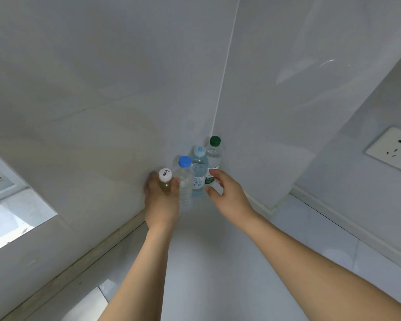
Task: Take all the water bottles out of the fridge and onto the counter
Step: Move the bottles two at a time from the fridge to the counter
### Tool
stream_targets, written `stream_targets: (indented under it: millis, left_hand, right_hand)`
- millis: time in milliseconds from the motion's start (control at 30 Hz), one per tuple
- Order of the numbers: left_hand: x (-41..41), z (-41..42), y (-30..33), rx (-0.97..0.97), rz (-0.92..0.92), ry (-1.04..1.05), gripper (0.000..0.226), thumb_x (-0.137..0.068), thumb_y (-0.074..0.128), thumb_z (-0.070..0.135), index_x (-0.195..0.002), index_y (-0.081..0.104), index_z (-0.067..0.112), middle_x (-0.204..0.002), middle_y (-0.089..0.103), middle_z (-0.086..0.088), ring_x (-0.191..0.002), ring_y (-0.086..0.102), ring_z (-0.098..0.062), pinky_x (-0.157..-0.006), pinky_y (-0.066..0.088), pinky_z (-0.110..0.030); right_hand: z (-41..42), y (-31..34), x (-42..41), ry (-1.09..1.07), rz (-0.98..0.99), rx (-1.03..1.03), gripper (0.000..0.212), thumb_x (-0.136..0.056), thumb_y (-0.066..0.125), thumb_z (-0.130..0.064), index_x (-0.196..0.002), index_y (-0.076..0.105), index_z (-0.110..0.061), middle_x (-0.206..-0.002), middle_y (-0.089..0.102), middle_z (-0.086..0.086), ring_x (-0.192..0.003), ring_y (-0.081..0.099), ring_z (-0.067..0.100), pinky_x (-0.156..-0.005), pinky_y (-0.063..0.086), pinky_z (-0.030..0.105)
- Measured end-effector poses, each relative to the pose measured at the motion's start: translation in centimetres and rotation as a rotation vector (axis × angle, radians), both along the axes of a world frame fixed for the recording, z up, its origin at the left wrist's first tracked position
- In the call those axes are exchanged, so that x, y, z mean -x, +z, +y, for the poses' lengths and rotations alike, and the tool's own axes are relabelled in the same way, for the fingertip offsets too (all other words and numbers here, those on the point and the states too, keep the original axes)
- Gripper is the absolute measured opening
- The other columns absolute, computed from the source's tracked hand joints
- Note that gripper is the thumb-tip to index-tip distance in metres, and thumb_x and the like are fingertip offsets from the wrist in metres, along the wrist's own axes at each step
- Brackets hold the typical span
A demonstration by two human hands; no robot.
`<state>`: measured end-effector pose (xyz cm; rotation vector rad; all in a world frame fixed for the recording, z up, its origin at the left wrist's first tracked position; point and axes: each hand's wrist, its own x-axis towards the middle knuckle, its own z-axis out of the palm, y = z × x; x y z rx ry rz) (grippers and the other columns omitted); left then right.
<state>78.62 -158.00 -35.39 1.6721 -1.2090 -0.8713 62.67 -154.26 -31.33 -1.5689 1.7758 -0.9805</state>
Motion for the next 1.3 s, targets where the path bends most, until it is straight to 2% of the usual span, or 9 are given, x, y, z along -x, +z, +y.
stream_targets:
  millis: [100, 167, 300, 400, 500, 700, 933, 1133, 1300]
  left_hand:
    - [1.5, 2.1, 0.7, 0.086, -0.122, 0.16, 0.076, -0.085, 0.066, 0.042, -0.145, 0.032, 0.01, -0.146, 0.039, -0.016, -0.134, 0.036, -0.037, -0.104, 0.039, -0.051]
    - [2.6, 3.5, 1.3, 0.273, -0.272, 0.196, 0.074, -0.086, 0.068, 0.032, -0.144, 0.032, 0.004, -0.145, 0.035, -0.023, -0.133, 0.032, -0.043, -0.108, 0.033, -0.054]
    - [6.1, 5.5, 2.8, 0.529, -0.447, -0.014, 0.063, -0.088, 0.065, 0.024, -0.14, 0.035, 0.003, -0.14, 0.036, -0.027, -0.128, 0.035, -0.046, -0.104, 0.034, -0.06]
    - [9.7, 7.1, 4.1, 0.568, -0.527, -0.226, 0.057, -0.093, 0.055, 0.029, -0.142, 0.034, 0.009, -0.143, 0.036, -0.021, -0.135, 0.033, -0.043, -0.111, 0.025, -0.061]
    - [13.6, 9.1, 5.5, 0.58, -0.541, -0.384, 0.055, -0.095, 0.043, 0.036, -0.144, 0.035, 0.013, -0.146, 0.037, -0.017, -0.139, 0.029, -0.038, -0.116, 0.019, -0.057]
    - [22.6, 14.7, 8.6, 0.682, -0.565, -0.612, 0.051, -0.094, 0.039, 0.034, -0.14, 0.04, 0.014, -0.144, 0.043, -0.012, -0.136, 0.031, -0.033, -0.114, 0.023, -0.056]
    - [33.8, 25.1, 13.2, 0.753, -0.52, -0.892, 0.056, -0.096, 0.028, 0.041, -0.142, 0.039, 0.012, -0.149, 0.038, -0.01, -0.141, 0.029, -0.03, -0.118, 0.017, -0.051]
    - [42.4, 37.7, 17.6, 0.885, -0.428, -1.095, 0.05, -0.1, 0.043, 0.032, -0.145, 0.037, 0.011, -0.152, 0.033, -0.01, -0.142, 0.024, -0.031, -0.118, 0.016, -0.05]
    - [46.6, 49.9, 20.3, 0.99, -0.383, -1.279, 0.051, -0.101, 0.043, 0.032, -0.147, 0.035, 0.012, -0.155, 0.029, -0.009, -0.144, 0.02, -0.028, -0.118, 0.016, -0.049]
  right_hand:
    - [2.3, 0.9, 1.6, -0.03, 0.09, -0.023, 0.051, -0.093, 0.058, -0.022, -0.141, 0.043, -0.018, -0.142, 0.047, -0.006, -0.132, 0.041, 0.01, -0.101, 0.027, 0.013]
    - [3.7, 1.9, 3.1, -0.059, 0.153, -0.022, 0.051, -0.093, 0.057, -0.019, -0.141, 0.042, -0.016, -0.144, 0.045, -0.004, -0.133, 0.04, 0.011, -0.098, 0.023, 0.009]
    - [6.7, 3.7, 7.0, -0.067, 0.294, -0.061, 0.055, -0.094, 0.054, -0.019, -0.145, 0.033, -0.012, -0.15, 0.035, 0.003, -0.138, 0.033, 0.016, -0.107, 0.022, 0.017]
    - [9.7, 5.2, 10.3, -0.112, 0.391, -0.105, 0.058, -0.095, 0.052, -0.021, -0.147, 0.028, -0.011, -0.153, 0.03, 0.004, -0.141, 0.027, 0.017, -0.113, 0.022, 0.025]
    - [13.1, 6.9, 13.9, -0.151, 0.468, -0.096, 0.057, -0.094, 0.053, -0.019, -0.146, 0.03, -0.009, -0.151, 0.032, 0.006, -0.14, 0.027, 0.02, -0.113, 0.022, 0.025]
    - [22.4, 10.1, 21.6, -0.316, 0.53, -0.102, 0.055, -0.095, 0.05, -0.02, -0.146, 0.029, -0.011, -0.151, 0.03, 0.003, -0.14, 0.026, 0.019, -0.112, 0.021, 0.024]
    - [36.5, 13.7, 29.5, -0.552, 0.554, -0.132, 0.058, -0.097, 0.048, -0.024, -0.149, 0.024, -0.012, -0.155, 0.025, 0.002, -0.144, 0.019, 0.016, -0.115, 0.018, 0.026]
    - [52.3, 17.2, 33.8, -0.787, 0.549, -0.12, 0.06, -0.097, 0.05, -0.023, -0.149, 0.024, -0.011, -0.155, 0.026, 0.004, -0.143, 0.023, 0.017, -0.118, 0.021, 0.029]
    - [65.3, 19.3, 34.9, -0.985, 0.562, -0.125, 0.059, -0.096, 0.052, -0.022, -0.148, 0.026, -0.013, -0.154, 0.029, 0.004, -0.142, 0.027, 0.018, -0.116, 0.025, 0.031]
